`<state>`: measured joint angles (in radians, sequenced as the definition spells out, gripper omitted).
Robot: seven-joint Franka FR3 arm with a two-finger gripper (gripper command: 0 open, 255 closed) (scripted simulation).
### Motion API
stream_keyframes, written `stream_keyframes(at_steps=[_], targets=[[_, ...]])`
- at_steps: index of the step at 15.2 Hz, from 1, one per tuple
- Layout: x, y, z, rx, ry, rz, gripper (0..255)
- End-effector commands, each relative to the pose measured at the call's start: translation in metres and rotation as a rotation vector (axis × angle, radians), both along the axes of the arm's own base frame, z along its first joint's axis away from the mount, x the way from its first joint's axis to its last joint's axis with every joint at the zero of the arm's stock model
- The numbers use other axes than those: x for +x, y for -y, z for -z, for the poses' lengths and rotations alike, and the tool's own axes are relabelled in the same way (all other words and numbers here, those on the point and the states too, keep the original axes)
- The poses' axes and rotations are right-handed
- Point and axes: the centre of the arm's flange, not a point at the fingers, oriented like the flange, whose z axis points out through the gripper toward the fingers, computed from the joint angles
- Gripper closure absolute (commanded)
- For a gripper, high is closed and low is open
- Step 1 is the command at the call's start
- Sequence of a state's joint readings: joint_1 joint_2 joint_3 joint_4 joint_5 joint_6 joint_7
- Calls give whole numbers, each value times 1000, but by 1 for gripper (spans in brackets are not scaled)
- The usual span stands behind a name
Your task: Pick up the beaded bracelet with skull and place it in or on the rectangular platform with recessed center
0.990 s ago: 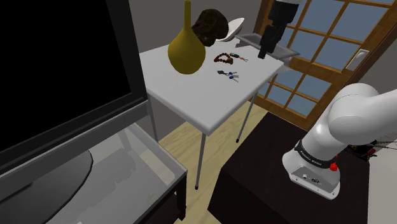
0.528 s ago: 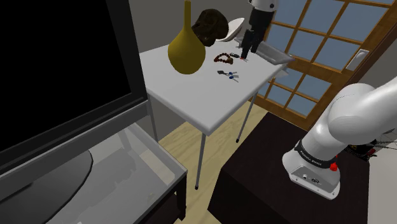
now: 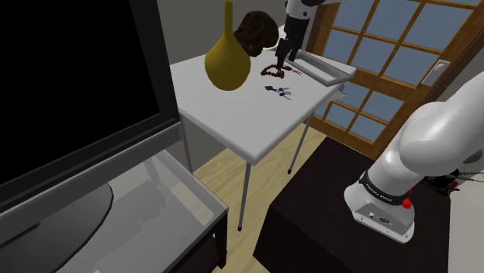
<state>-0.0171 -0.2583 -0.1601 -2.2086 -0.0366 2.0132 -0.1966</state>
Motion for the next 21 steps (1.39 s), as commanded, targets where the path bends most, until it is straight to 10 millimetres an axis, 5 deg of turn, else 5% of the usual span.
stream_keyframes(at_steps=[1, 8, 15, 21], targets=[[22, 6, 9, -11, 8, 0, 0], [95, 37, 33, -48, 30, 0, 0], [98, 39, 70, -48, 30, 0, 0], [99, 39, 73, -48, 30, 0, 0]])
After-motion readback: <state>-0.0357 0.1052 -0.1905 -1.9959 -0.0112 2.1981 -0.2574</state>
